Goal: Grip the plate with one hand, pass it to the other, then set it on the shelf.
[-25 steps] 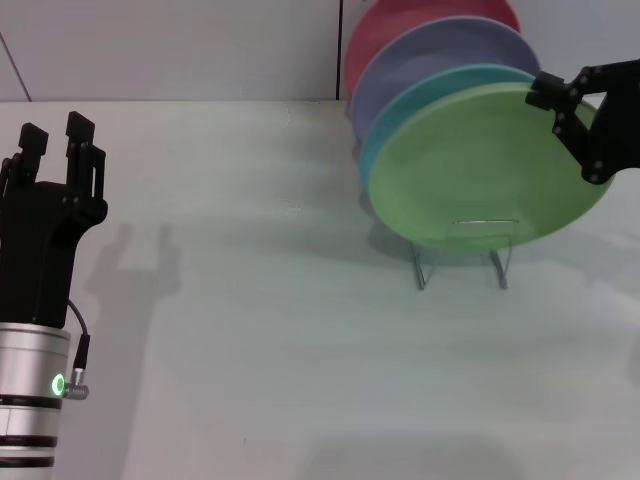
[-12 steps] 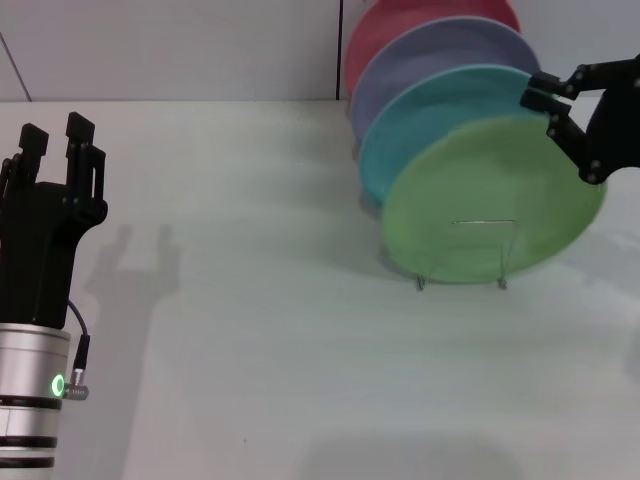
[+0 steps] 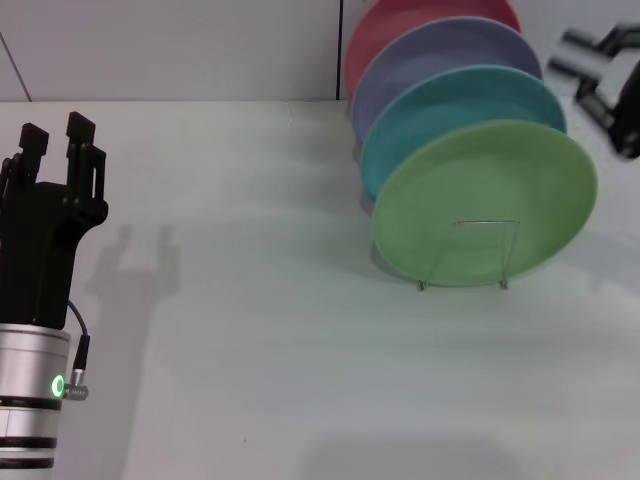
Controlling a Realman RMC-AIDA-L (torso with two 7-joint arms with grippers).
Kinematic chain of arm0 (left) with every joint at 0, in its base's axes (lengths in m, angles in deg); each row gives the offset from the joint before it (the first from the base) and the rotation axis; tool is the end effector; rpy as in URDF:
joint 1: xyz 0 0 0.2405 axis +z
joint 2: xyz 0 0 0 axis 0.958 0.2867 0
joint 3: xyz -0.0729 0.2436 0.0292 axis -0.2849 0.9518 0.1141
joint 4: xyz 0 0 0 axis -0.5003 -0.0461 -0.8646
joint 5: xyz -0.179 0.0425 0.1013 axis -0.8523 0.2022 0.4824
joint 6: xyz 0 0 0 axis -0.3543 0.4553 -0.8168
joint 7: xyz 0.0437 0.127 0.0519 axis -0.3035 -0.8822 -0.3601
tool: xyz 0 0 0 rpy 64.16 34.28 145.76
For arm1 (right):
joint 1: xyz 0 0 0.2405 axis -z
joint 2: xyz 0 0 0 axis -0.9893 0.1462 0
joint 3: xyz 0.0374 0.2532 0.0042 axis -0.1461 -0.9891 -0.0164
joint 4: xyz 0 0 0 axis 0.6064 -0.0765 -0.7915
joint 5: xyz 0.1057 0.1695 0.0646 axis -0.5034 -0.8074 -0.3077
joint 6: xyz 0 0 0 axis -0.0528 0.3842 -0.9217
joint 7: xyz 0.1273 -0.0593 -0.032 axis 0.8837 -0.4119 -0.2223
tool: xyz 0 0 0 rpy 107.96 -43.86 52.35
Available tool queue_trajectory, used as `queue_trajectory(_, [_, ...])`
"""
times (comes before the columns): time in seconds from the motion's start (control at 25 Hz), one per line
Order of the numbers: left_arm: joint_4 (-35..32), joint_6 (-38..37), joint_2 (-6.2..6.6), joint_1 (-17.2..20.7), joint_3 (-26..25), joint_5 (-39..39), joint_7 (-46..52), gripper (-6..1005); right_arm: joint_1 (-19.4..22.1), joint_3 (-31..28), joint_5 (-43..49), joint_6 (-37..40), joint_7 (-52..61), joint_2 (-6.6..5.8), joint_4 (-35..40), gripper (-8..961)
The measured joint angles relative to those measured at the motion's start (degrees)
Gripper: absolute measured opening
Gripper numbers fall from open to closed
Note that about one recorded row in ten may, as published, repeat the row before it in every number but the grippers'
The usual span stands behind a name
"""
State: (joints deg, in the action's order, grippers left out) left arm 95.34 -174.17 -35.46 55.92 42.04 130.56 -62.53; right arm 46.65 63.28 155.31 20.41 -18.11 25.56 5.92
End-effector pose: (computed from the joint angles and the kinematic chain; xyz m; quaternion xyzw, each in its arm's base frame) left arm -0.2520 0.2668 -0.0381 -0.5783 -0.2622 -0.5150 0.5758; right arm 0.2412 0.3394 0.0990 -0.7815 -0.3602 0.2683 0.4329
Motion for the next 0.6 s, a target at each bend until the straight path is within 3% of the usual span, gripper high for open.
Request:
queue_trajectory(0.08, [-0.5,-0.1,0.05,-0.1,-0.1,0.6,-0.4,516,1.4,-0.5,-9.8,2.9,11.6,-0.03,1.5,151])
queue_trajectory(0.12, [-0.5,-0.1,0.05,-0.1,-0.1,0.6,-0.4,517,1.4,-0.5,-9.8,2.9,11.6,-0.03,1.5,151])
queue_trajectory(0.24, [-1.9,-0.3,0.07,-0.1,-0.3,1.6,-0.6,517,3.9,-0.7,-22.5,1.6,21.8,-0.19,0.5,152])
queue_trajectory(0.4, [-4.1,-0.6,0.21,-0.3,-0.5,2.8,-0.9,519,7.2,-1.3,-32.1,-7.7,31.7,-0.08,-1.9,153])
queue_trajectory(0.48, [-5.3,-0.6,0.3,-0.4,-0.5,2.9,-1.6,519,9.3,-1.3,-33.5,-15.4,36.9,0.02,-2.4,153])
queue_trajectory(0.6, [-7.5,-0.6,0.34,-0.6,-0.5,3.3,-2.2,520,10.4,-1.5,-33.7,-19.9,40.0,0.29,-2.3,216])
